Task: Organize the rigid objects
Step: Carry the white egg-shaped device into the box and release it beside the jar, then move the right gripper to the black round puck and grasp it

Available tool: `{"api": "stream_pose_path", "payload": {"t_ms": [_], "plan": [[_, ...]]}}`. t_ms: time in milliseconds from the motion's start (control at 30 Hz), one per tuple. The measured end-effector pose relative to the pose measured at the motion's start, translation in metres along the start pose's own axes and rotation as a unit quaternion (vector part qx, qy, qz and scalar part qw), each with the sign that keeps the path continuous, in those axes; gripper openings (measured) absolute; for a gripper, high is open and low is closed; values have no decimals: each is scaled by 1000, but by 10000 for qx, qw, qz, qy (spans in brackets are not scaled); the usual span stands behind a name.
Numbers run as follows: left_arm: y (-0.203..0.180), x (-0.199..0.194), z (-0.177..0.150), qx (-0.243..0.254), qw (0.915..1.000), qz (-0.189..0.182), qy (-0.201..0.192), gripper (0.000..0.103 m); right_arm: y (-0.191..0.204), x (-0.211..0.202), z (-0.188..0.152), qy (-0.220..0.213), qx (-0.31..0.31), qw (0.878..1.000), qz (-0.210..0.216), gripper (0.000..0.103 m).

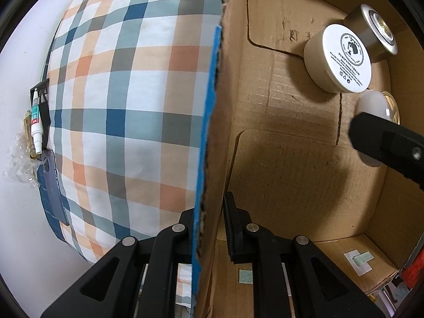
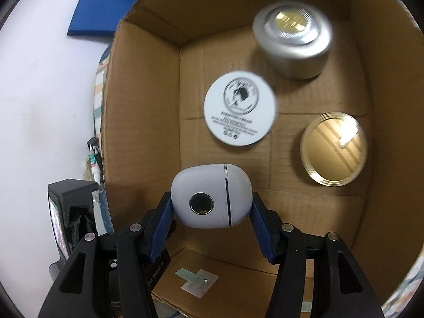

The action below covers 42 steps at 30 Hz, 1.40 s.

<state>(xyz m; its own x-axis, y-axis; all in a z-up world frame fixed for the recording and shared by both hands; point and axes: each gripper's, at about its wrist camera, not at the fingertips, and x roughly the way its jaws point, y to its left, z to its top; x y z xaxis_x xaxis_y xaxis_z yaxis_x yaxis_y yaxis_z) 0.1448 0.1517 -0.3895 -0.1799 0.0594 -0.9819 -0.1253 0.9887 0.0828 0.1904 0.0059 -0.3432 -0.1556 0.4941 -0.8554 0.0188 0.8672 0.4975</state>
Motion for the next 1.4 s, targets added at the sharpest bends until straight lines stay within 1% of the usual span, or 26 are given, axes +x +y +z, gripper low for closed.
{"api": "stream_pose_path", "payload": {"t_ms": [100,267,333,367,433,467,700,800,833,933,967,1067,1100,1200,1333,1400], "plan": [[0,0,0,-10,10000,-6,3,11,1,12,4,104,20,9999,92,60],[3,2,1,-55,10000,-47,11,11,-9,29,6,375,103,9988,313,61],[6,3,1,-80,9999,-76,21,11,-13,32,6,392,109,9987,315,70],[7,3,1,-86,9999,-84,23,11,-14,33,6,376,125,9988,296,72],[8,3,1,-66,10000,-62,18,11,-20,33,5,384,166,9986,313,86],[8,3,1,-56,10000,-41,14,11,-22,32,3,373,183,9987,294,89],[4,3,0,-46,10000,13,-5,11,-38,13,1,225,161,9996,-11,91],[2,2,-1,-49,10000,15,-20,11,-40,2,-2,67,112,9997,-222,100],[2,2,-2,-52,10000,19,-27,11,-33,-1,1,48,114,9995,-284,102],[-1,1,-3,-48,10000,41,-45,11,-24,-13,-3,-148,67,9980,-611,103],[-2,1,-4,-43,10000,48,-50,11,-22,-17,-5,-201,26,9967,-792,103],[-3,1,-5,-37,10000,51,-58,11,-17,-35,-11,-537,-169,9903,-1272,103],[-3,1,-5,-38,10000,53,-58,11,-14,-40,-13,-639,-230,9861,-1517,103],[-3,0,-5,-34,10000,59,-64,11,-5,-56,-20,-922,-396,9757,-1946,103],[-5,-1,-5,-17,9999,79,-71,11,6,-79,-26,-1130,-520,9677,-2191,103],[-6,-1,-5,-18,9999,79,-71,11,10,-90,-29,-1188,-545,9668,-2196,103]]}}
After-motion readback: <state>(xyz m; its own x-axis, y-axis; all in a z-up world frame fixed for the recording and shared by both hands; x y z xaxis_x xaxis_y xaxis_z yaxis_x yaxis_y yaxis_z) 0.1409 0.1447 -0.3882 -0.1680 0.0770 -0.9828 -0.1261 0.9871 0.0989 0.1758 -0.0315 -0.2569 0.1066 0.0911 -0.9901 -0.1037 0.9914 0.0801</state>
